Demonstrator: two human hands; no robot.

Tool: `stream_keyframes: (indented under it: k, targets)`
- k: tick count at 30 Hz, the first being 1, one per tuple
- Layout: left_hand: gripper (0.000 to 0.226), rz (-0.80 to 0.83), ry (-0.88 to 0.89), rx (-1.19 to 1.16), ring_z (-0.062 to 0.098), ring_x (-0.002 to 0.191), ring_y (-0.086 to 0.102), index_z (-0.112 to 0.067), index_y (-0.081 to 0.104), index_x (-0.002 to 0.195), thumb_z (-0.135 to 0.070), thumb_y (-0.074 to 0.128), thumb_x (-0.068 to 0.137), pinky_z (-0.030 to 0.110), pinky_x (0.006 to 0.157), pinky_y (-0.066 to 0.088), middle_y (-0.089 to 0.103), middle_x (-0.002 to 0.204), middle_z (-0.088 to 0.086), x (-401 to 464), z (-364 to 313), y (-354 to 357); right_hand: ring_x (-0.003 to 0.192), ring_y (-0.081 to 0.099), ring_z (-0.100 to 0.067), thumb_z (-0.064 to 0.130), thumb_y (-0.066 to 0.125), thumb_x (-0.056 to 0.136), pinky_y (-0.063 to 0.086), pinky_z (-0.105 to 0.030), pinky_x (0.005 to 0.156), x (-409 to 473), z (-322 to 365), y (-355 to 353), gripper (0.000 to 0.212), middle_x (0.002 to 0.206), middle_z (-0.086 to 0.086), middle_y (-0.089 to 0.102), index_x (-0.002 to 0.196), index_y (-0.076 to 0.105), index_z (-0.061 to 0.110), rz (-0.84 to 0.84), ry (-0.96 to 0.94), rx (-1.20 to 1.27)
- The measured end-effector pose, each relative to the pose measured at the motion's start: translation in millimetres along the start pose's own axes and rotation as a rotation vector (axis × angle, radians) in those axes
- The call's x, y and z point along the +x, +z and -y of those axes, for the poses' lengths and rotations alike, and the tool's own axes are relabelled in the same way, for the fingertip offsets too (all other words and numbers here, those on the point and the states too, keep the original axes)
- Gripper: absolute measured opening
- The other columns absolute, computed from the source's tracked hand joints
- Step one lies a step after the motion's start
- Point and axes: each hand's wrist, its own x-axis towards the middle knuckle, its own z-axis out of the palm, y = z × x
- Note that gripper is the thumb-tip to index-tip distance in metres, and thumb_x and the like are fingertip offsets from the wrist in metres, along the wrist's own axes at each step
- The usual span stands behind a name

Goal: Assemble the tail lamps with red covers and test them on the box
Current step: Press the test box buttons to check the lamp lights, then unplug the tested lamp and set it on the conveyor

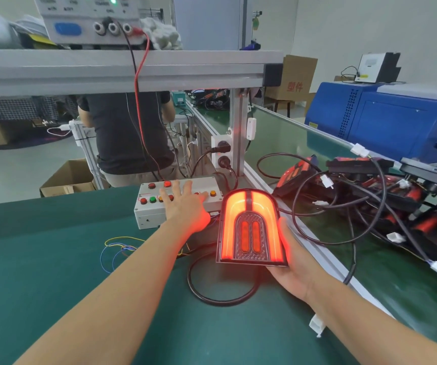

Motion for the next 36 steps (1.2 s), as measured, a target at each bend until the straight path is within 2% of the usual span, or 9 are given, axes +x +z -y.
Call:
stream_keyframes:
  k: [6, 11, 13, 16, 21, 24, 27, 31, 36]
  targets:
    - [0.066, 0.101, 0.028, -0.087, 0.032, 0.145, -0.006, -0.041, 0.032, 0.143, -0.014, 0.043, 0.084, 0.061, 0.110, -0.008, 0.006, 0.159, 0.004, -1, 8, -13, 0.106, 0.068, -0.021, 0.056, 0.046, 0.089, 0.052, -0.035, 0.085, -1, 7, 5, 0.055, 0.117, -0.009, 0.070, 0.123, 0.064, 0.016, -0.058, 0.039, 0.043]
    - [0.060, -0.011, 0.127, -0.352, 0.022, 0.133, 0.035, -0.027, 0.047, 0.137, 0.001, 0.041, 0.084, 0.038, 0.111, 0.025, 0.045, 0.143, 0.000, -19, 39, -49, 0.080, 0.074, -0.024, 0.045, 0.052, 0.095, 0.058, -0.034, 0.058, 1, 17, 2, 0.038, 0.096, -0.012, 0.076, 0.108, 0.067, 0.013, -0.218, 0.117, 0.033]
    - [0.054, -0.009, 0.195, -0.471, 0.017, 0.123, 0.047, -0.025, 0.061, 0.123, 0.005, 0.041, 0.082, 0.025, 0.101, 0.033, 0.058, 0.129, -0.005, -37, 56, -60, 0.080, 0.073, -0.026, 0.042, 0.052, 0.096, 0.057, -0.037, 0.060, 2, 18, 1, 0.034, 0.090, -0.011, 0.076, 0.103, 0.067, 0.013, -0.248, 0.127, -0.009]
    - [0.052, 0.054, 0.203, -0.466, 0.017, 0.120, 0.048, -0.032, 0.066, 0.109, 0.005, 0.044, 0.081, 0.030, 0.105, 0.035, 0.057, 0.129, -0.011, -64, 84, -63, 0.085, 0.070, -0.028, 0.035, 0.053, 0.097, 0.055, -0.042, 0.065, 2, 25, 3, 0.020, 0.086, -0.010, 0.077, 0.096, 0.066, 0.020, -0.274, 0.091, -0.124]
    - [0.041, 0.174, 0.308, -0.133, 0.005, 0.118, 0.047, -0.038, 0.058, 0.121, -0.020, 0.062, 0.084, 0.027, 0.107, 0.025, 0.054, 0.126, -0.022, -91, 121, -40, 0.107, 0.061, -0.033, 0.038, 0.048, 0.097, 0.048, -0.043, 0.096, -2, 42, 10, 0.041, 0.118, -0.015, 0.067, 0.122, 0.059, 0.007, -0.351, -0.068, -0.808]
    - [0.043, 0.170, 0.319, -0.063, -0.002, 0.114, 0.045, -0.044, 0.053, 0.123, -0.024, 0.058, 0.086, 0.028, 0.110, 0.012, 0.053, 0.121, -0.027, -98, 127, -17, 0.119, 0.050, -0.030, 0.037, 0.050, 0.095, 0.035, -0.043, 0.099, -16, 45, 33, 0.043, 0.129, -0.010, 0.056, 0.131, 0.051, 0.013, -0.509, -0.498, -1.384]
    - [0.022, 0.028, 0.373, -0.165, -0.006, 0.094, 0.049, -0.041, 0.060, 0.113, -0.034, 0.056, 0.092, 0.030, 0.112, 0.013, 0.055, 0.100, -0.033, -97, 132, -4, 0.116, 0.050, -0.022, 0.039, 0.048, 0.093, 0.023, -0.046, 0.108, -34, 24, 76, 0.033, 0.119, 0.001, 0.061, 0.118, 0.060, 0.021, -0.269, -0.883, -1.607]
    - [0.028, -0.194, 0.450, -0.205, -0.008, 0.085, 0.051, -0.035, 0.067, 0.105, -0.045, 0.048, 0.087, 0.032, 0.107, 0.023, 0.060, 0.089, -0.032, -98, 139, 4, 0.124, 0.041, -0.021, 0.042, 0.042, 0.097, -0.018, -0.047, 0.113, -36, -24, 120, 0.039, 0.124, 0.001, 0.057, 0.126, 0.053, 0.019, 0.120, -0.819, -1.805]
    - [0.054, -0.364, 0.553, -0.192, -0.009, 0.089, 0.055, -0.031, 0.070, 0.098, -0.061, 0.025, 0.092, 0.029, 0.094, 0.026, 0.067, 0.093, -0.028, -105, 141, 9, 0.123, 0.041, -0.030, 0.035, 0.048, 0.097, -0.016, -0.055, 0.113, -25, -51, 141, 0.042, 0.124, -0.011, 0.057, 0.131, 0.045, 0.012, 0.202, -0.779, -1.924]
